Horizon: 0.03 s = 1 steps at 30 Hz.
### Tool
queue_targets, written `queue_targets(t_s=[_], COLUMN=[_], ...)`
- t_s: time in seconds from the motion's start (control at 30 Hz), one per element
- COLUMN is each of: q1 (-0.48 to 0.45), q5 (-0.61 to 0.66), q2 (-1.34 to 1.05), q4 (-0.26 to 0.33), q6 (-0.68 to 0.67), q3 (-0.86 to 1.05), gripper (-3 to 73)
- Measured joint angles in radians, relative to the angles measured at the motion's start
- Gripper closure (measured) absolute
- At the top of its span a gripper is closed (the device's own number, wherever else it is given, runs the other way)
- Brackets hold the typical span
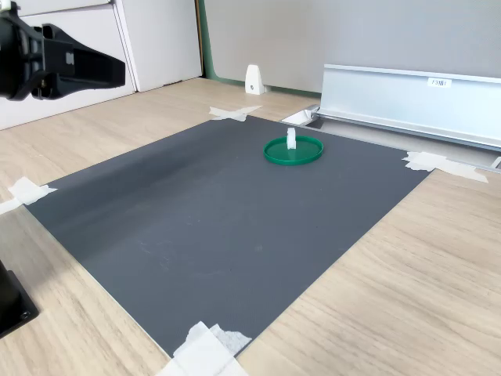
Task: Grasp a white terminal and put it on the green lid.
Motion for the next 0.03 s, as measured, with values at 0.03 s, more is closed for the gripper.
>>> queue_targets(t_s=[0.03], q1=[0.000], q5=[0.000], q2=[0.000], q4=[0.000], q6=[0.000], q3=[0.000], gripper=[70.2])
